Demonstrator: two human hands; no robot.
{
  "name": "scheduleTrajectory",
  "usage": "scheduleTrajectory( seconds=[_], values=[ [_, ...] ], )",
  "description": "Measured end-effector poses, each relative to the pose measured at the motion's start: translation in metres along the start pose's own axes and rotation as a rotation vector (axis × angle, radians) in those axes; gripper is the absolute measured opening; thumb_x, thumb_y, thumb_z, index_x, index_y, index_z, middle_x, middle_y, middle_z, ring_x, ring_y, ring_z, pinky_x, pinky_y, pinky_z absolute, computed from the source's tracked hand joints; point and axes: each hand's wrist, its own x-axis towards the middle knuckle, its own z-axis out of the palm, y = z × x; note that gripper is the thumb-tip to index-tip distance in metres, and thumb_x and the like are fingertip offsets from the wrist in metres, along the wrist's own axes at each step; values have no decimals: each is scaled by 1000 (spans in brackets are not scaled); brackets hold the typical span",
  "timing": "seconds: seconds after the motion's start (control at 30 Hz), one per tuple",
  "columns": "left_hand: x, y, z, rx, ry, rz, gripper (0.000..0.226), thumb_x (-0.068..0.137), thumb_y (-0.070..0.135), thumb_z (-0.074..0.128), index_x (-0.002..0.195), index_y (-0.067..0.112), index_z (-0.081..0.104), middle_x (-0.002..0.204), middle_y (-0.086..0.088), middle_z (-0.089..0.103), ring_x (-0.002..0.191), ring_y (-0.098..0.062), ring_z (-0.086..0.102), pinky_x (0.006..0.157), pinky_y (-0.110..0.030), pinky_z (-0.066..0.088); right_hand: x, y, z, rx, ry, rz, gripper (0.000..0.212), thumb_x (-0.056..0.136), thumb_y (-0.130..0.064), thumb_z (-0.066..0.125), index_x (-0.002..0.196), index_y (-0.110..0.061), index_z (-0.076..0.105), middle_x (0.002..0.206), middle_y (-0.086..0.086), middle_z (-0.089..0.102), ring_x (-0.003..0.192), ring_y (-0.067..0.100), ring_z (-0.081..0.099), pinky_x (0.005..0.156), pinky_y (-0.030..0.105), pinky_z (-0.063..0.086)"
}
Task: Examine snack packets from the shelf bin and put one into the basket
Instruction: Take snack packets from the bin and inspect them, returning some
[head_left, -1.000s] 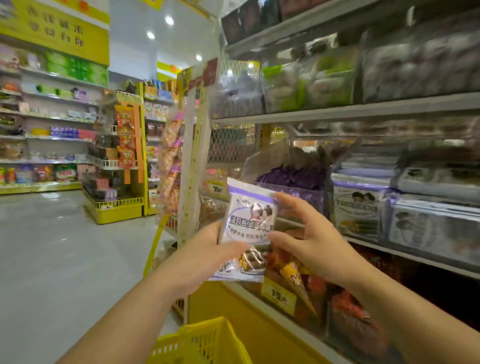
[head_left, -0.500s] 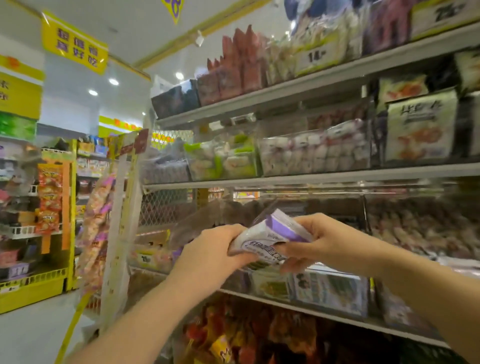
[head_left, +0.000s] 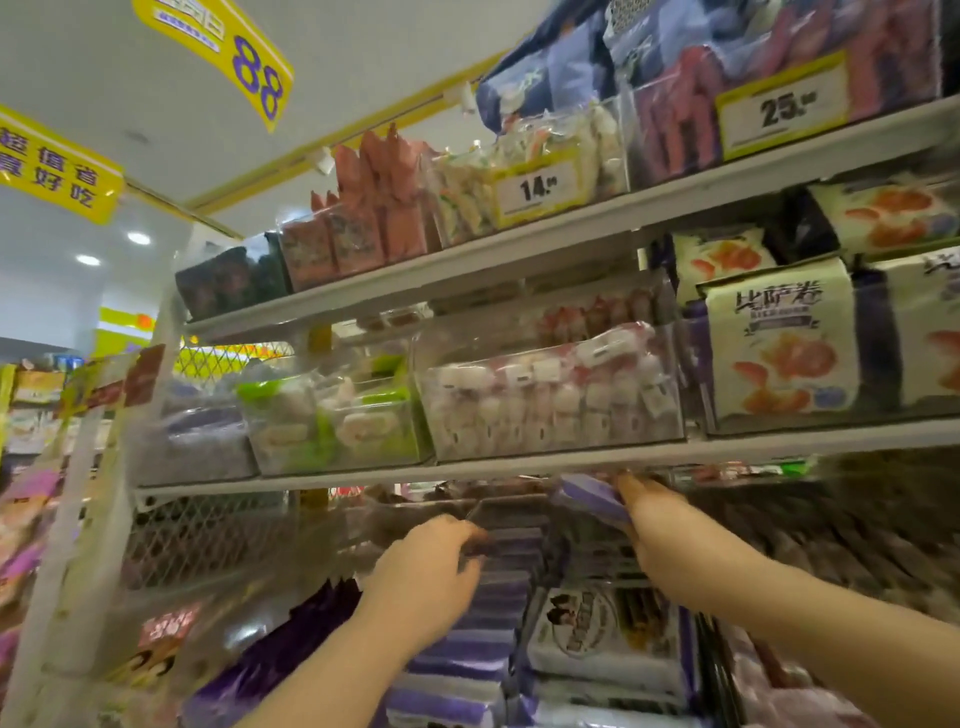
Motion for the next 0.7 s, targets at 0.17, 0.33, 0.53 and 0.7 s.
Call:
scheduleTrajectory(
  seconds=[0.17,0.33,0.53,0.7],
  values=[
    [53,-8,31,-36,-141,-25,25,96,31,52,118,30,63,119,2,65,103,-17,61,92,-31,50,42,11,19,-15,-106,-63,39,97,-24,46,135,-25,40,133,4,50,115,23,52,98,31,43],
    [86,-13,62,-52,-219,10,37,99,18,44,133,29,53,133,-2,58,119,-20,55,102,-32,43,74,21,32,9,-108,-130,34,98,-20,46,132,-18,42,133,7,51,105,17,51,89,23,39],
    [117,-24,83,208,-115,204,32,103,25,41,130,20,56,135,4,52,126,-23,50,109,-29,34,96,24,32,-74,-83,-198,37,99,-19,47,135,-19,40,134,9,51,116,24,51,100,31,43],
    [130,-15,82,487,-255,-9,48,99,47,41,140,22,46,148,-11,42,131,-33,45,103,-40,36,94,23,36,-32,-28,-165,30,99,-14,41,130,-15,42,125,11,54,112,28,54,94,34,46]
  ],
)
